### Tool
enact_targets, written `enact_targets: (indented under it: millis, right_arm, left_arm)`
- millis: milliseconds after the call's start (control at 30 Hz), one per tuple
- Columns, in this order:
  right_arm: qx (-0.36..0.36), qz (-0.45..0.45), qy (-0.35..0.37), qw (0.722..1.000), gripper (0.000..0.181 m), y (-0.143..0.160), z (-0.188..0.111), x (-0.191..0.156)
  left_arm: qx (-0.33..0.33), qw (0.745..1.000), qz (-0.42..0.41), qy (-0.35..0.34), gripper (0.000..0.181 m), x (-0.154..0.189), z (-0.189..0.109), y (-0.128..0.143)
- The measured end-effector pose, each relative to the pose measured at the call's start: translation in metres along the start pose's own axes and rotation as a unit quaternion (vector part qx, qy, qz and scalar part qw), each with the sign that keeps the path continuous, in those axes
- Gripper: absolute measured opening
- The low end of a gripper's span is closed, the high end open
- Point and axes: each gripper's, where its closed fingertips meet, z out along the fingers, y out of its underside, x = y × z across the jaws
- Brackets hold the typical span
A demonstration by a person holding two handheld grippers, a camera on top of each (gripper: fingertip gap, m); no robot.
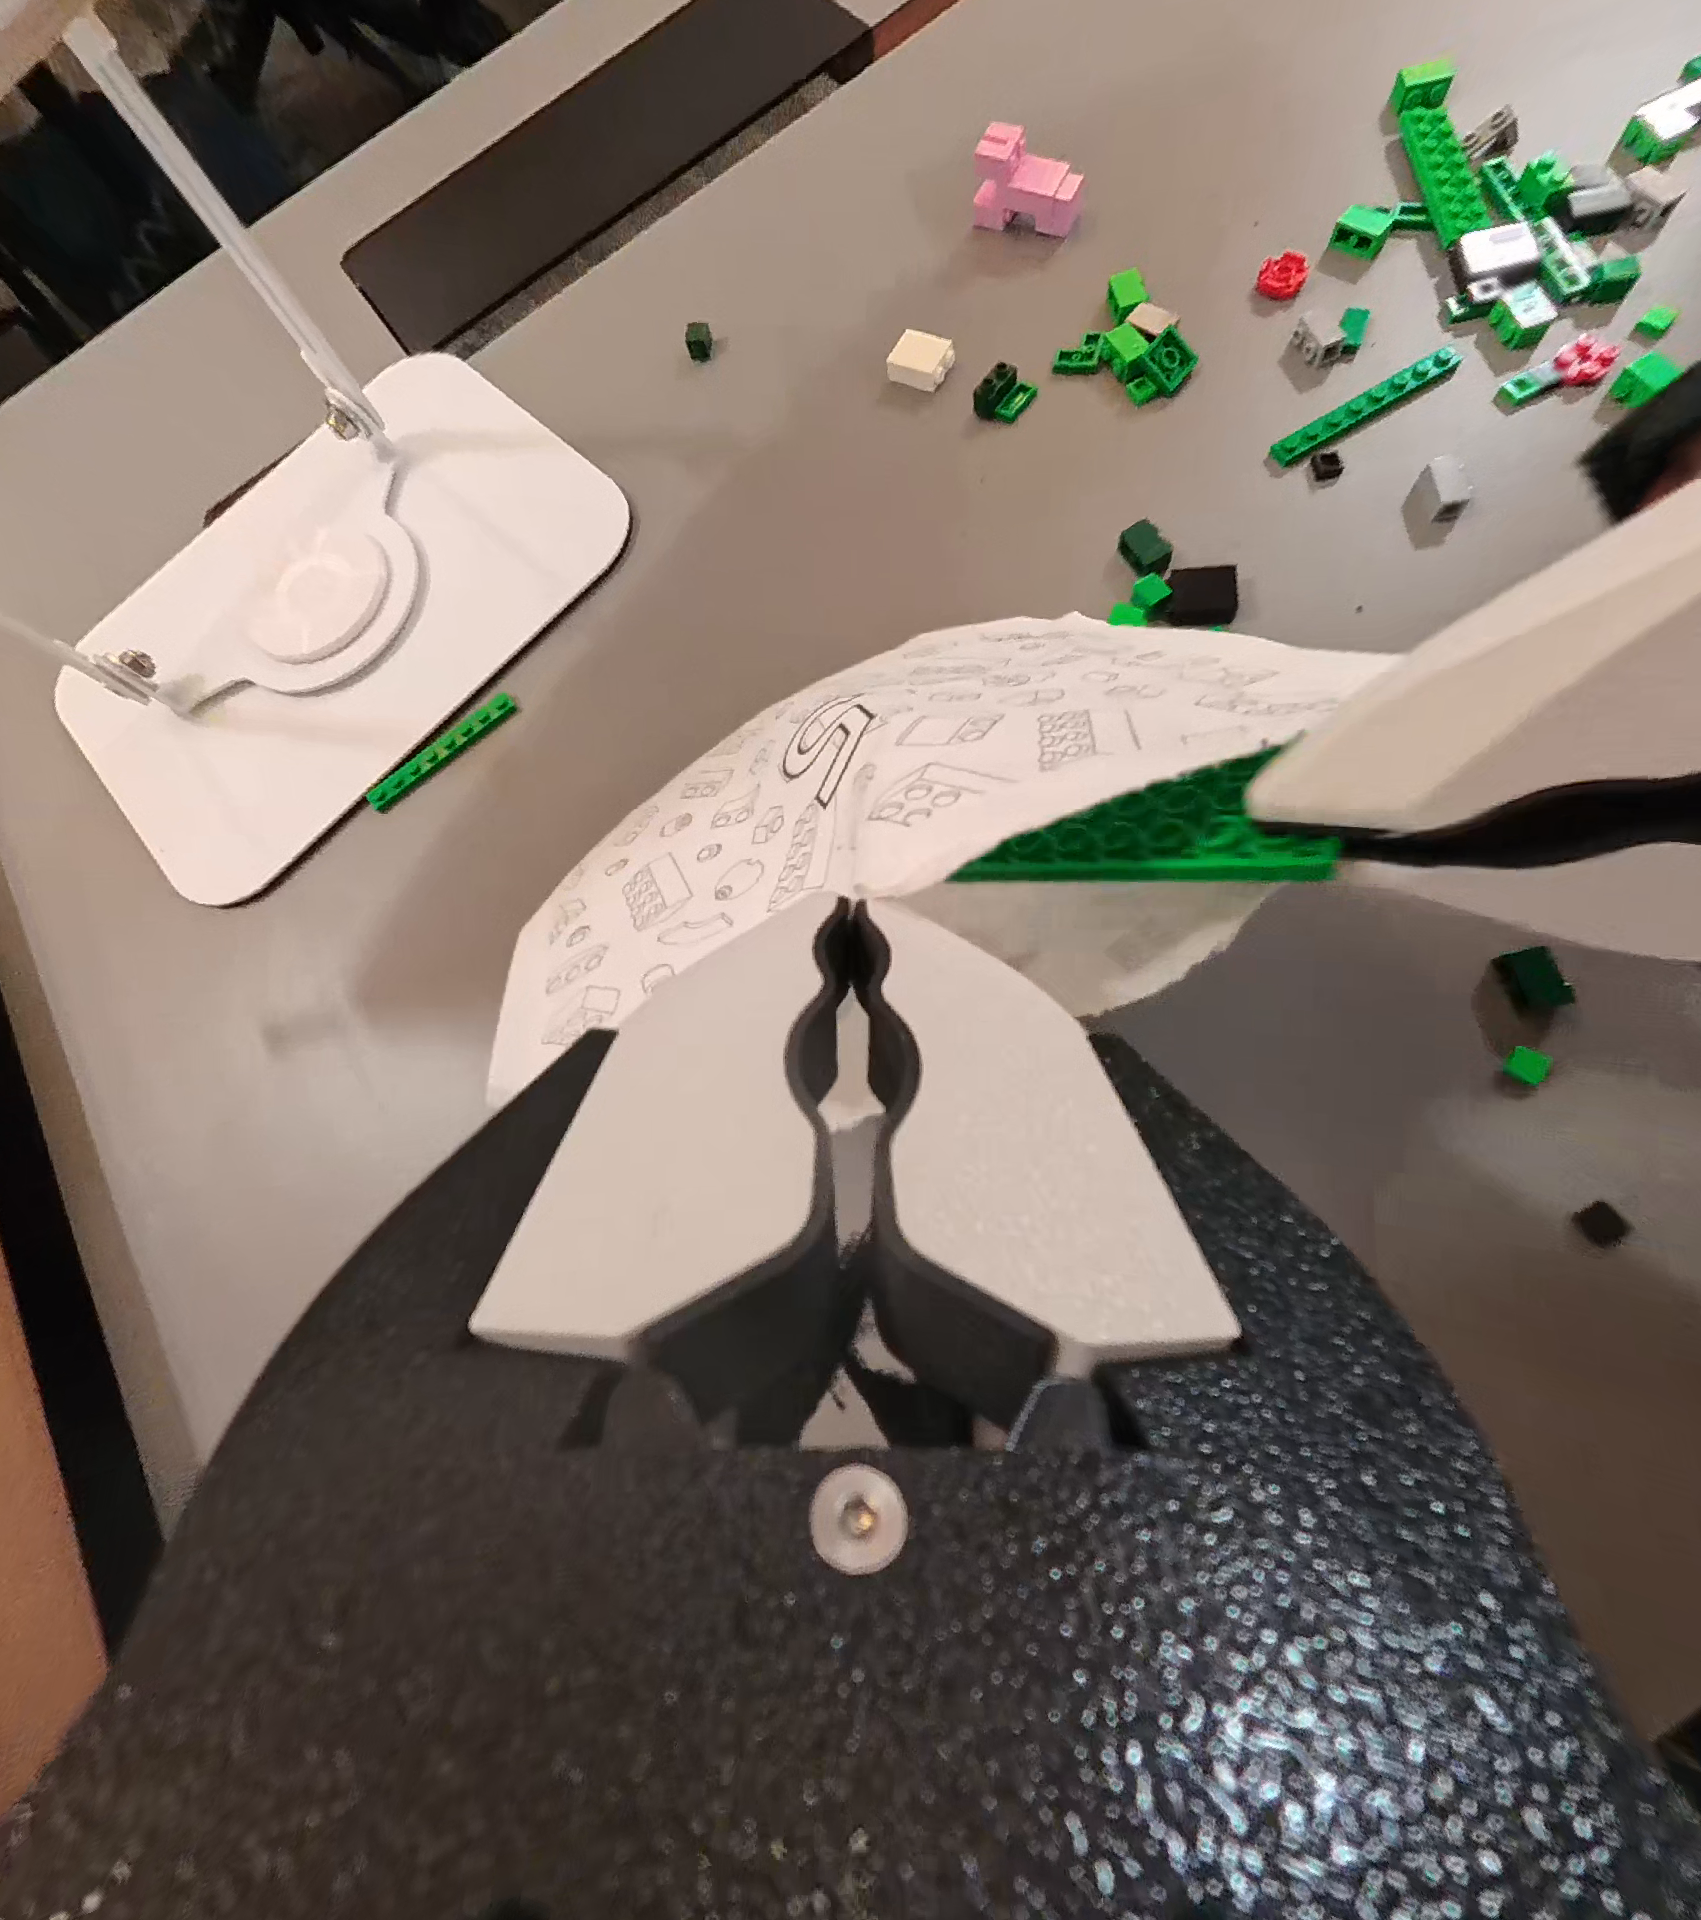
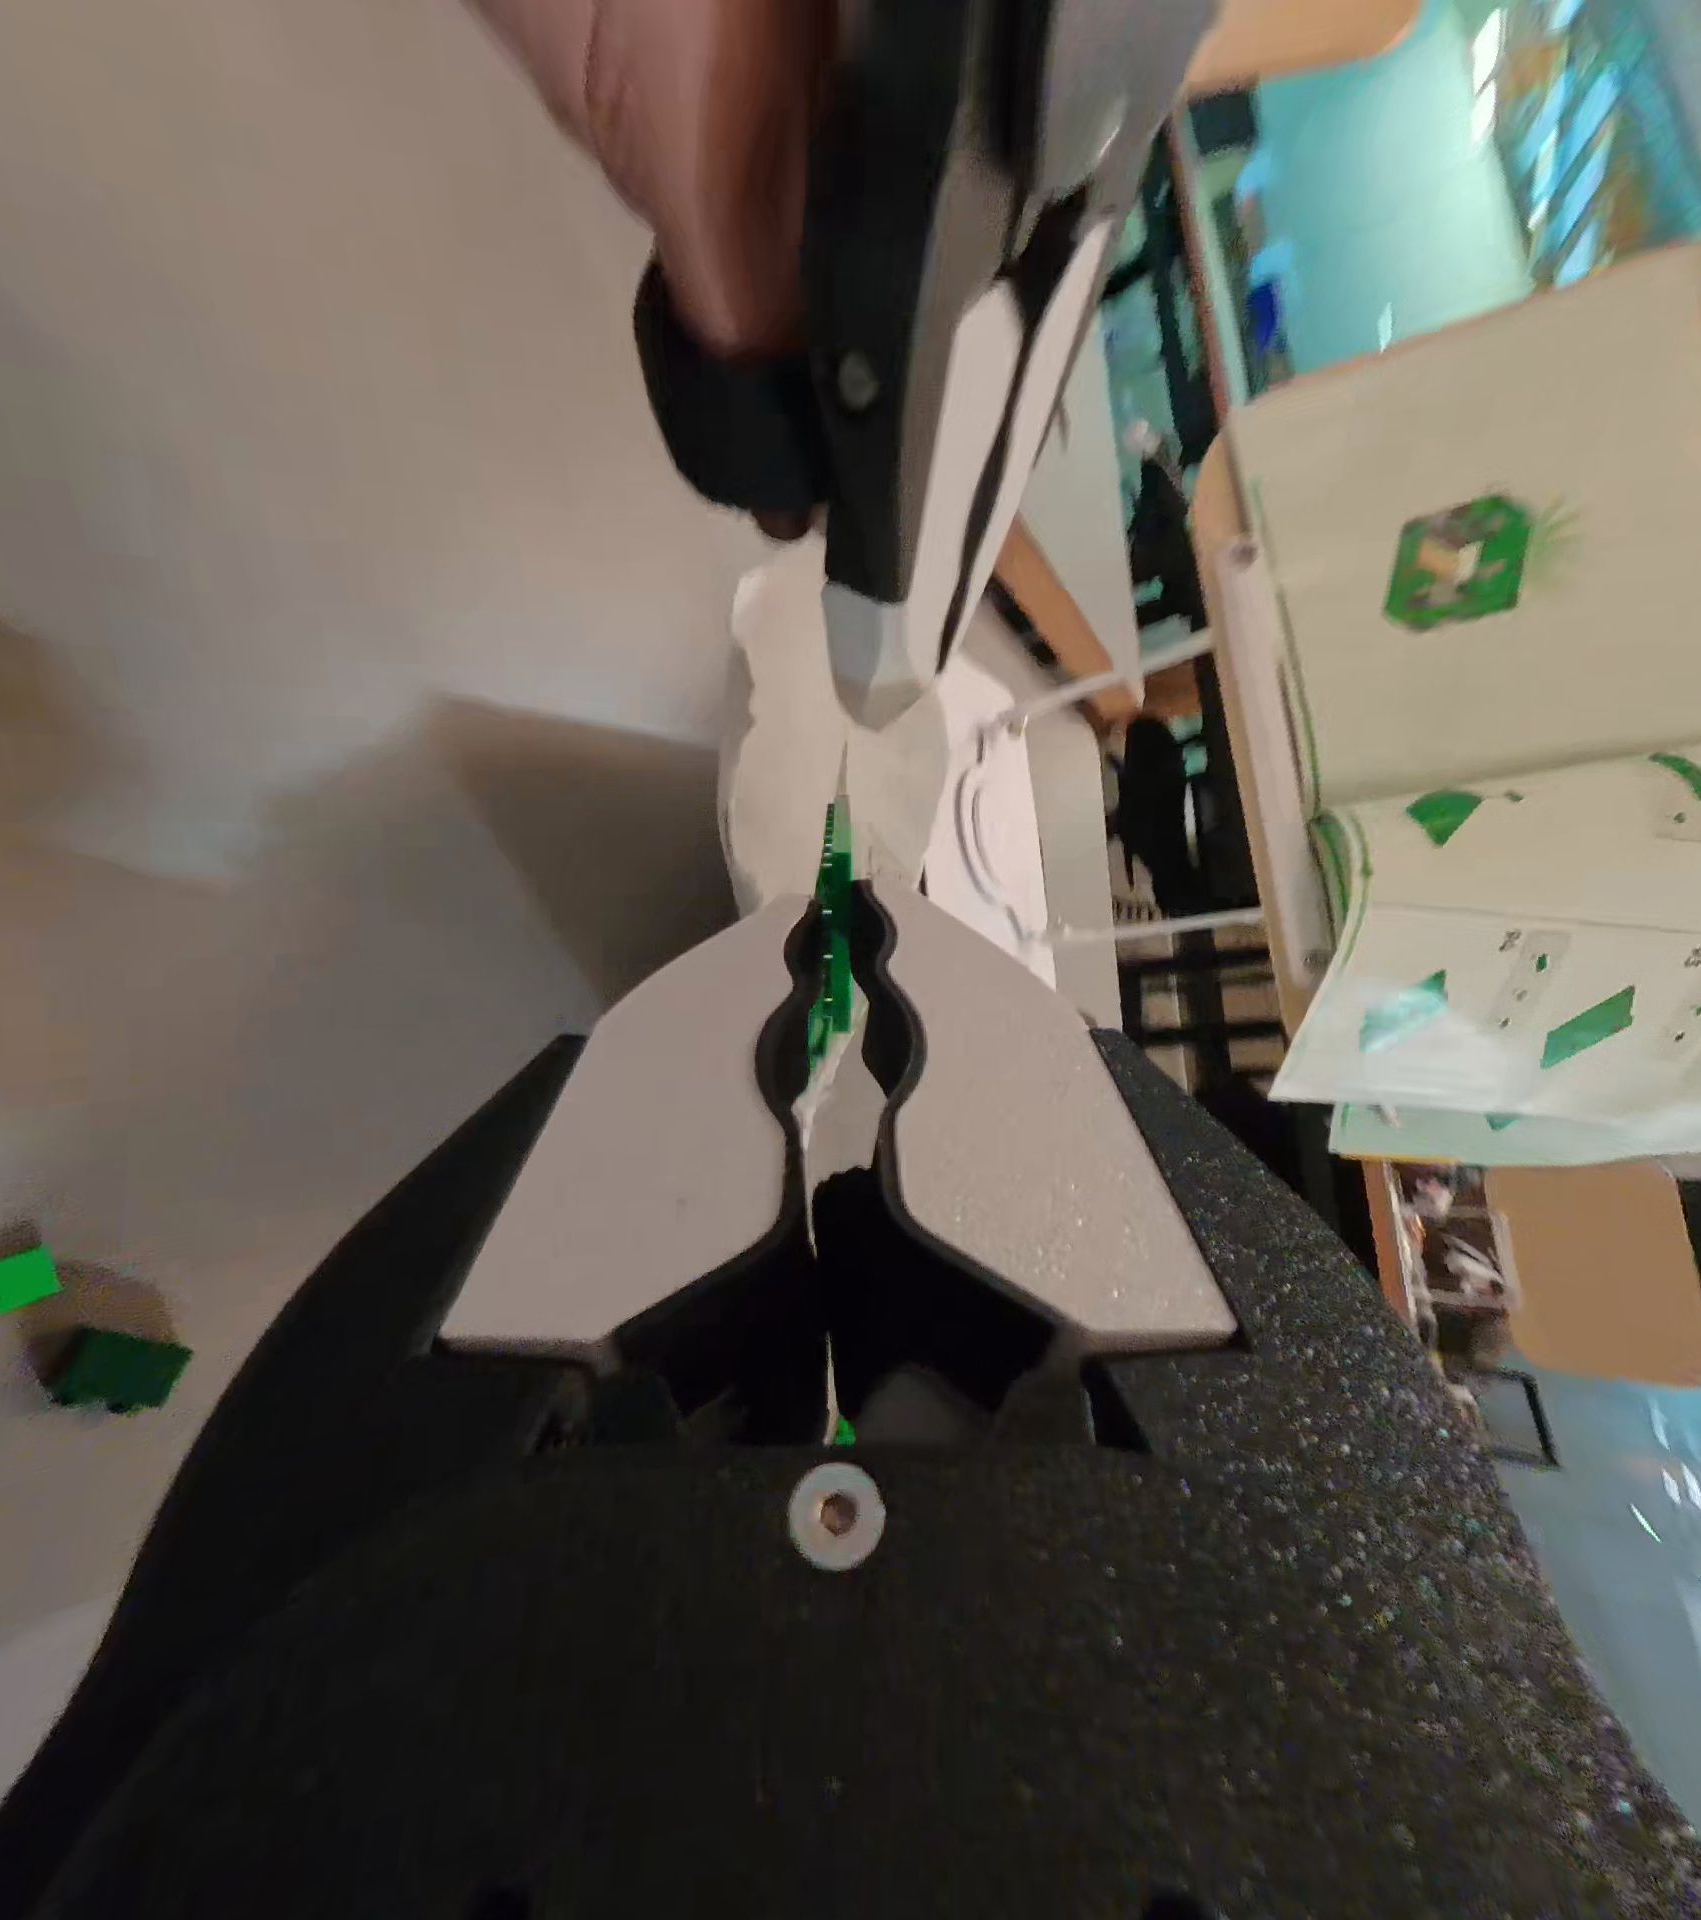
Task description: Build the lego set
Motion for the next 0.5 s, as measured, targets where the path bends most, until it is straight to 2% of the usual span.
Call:
enact_targets:
  millis: [33,133,233,333,433,500]
  right_arm:
    - [-0.025,-0.008,-0.002,1.000,0.006,0.005,0.004,0.000]
    - [-0.081,-0.030,0.005,0.996,0.006,0.016,0.015,0.001]
    - [-0.100,-0.023,0.012,0.995,0.006,0.020,0.019,0.002]
    - [-0.083,0.007,0.014,0.996,0.006,0.017,0.018,0.005]
    - [-0.066,0.027,0.012,0.997,0.026,0.013,0.014,0.006]
    - [-0.060,0.035,0.007,0.998,0.027,0.013,0.013,0.004]
  left_arm:
    - [-0.002,1.000,-0.005,0.002,0.000,0.002,-0.001,-0.002]
    - [-0.009,1.000,-0.010,0.003,0.000,0.009,-0.004,-0.007]
    - [-0.016,1.000,-0.008,-0.011,0.000,0.009,-0.007,-0.012]
    - [-0.020,1.000,-0.005,-0.017,0.000,0.008,-0.008,-0.013]
    - [-0.019,1.000,-0.003,-0.021,0.000,0.007,-0.007,-0.015]
    - [-0.019,1.000,-0.002,-0.022,0.000,0.008,-0.005,-0.016]
